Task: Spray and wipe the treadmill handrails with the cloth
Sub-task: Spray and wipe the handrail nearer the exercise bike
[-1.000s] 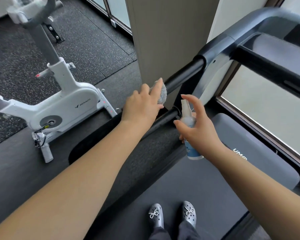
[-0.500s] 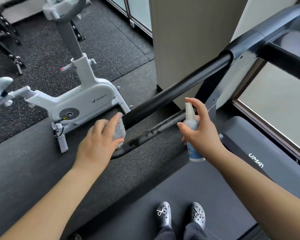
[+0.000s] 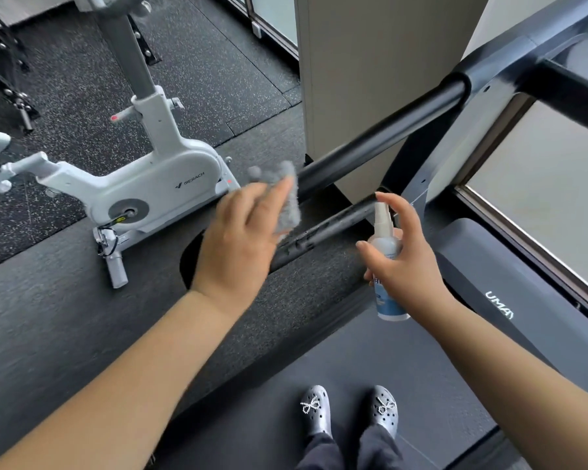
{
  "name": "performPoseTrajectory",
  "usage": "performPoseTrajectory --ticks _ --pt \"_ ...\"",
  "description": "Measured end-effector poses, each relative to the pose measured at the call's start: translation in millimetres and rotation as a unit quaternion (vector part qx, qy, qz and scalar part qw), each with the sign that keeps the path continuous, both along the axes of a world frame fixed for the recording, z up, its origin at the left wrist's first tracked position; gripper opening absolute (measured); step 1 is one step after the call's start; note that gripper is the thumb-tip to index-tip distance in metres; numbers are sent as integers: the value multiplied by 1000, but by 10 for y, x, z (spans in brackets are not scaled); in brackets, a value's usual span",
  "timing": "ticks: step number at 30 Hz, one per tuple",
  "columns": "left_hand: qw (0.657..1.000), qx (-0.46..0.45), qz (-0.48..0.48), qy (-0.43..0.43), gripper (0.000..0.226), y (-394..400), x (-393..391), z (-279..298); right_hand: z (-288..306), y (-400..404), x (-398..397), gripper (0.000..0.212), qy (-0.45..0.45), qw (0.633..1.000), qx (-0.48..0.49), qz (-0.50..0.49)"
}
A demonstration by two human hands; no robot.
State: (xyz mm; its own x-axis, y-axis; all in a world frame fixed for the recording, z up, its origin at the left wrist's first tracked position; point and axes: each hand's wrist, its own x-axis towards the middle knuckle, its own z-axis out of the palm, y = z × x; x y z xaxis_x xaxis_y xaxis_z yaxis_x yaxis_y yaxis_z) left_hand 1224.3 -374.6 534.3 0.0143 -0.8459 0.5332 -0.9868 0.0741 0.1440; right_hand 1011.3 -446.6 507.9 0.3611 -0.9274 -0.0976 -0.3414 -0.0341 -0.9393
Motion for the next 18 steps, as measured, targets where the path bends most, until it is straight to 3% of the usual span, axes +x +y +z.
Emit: performPoseTrajectory --ticks 2,5,9,14,16,18 --pt "997 -34 -64 15 56 -143 -285 -106 -34 -41 -77 62 -2 1000 5 -8" --pt "994 10 -109 24 56 -247 -557 -534 -108 -122 -193 63 -5 1000 6 -14" --pt "989 108 -66 72 50 -541 -613 -1036 -259 -274 -308 61 -4 1000 16 -14" --pt "977 186 -6 106 59 -1352 -759 -1323 -584 -490 -377 62 -6 999 19 -30" --pt "966 246 3 78 63 -1676 -892 -1500 -733 -565 -412 63 -6 999 19 -37" --pt "953 300 40 -15 66 -1886 -1032 -1665 -865 -627 -453 63 -2 999 20 -42"
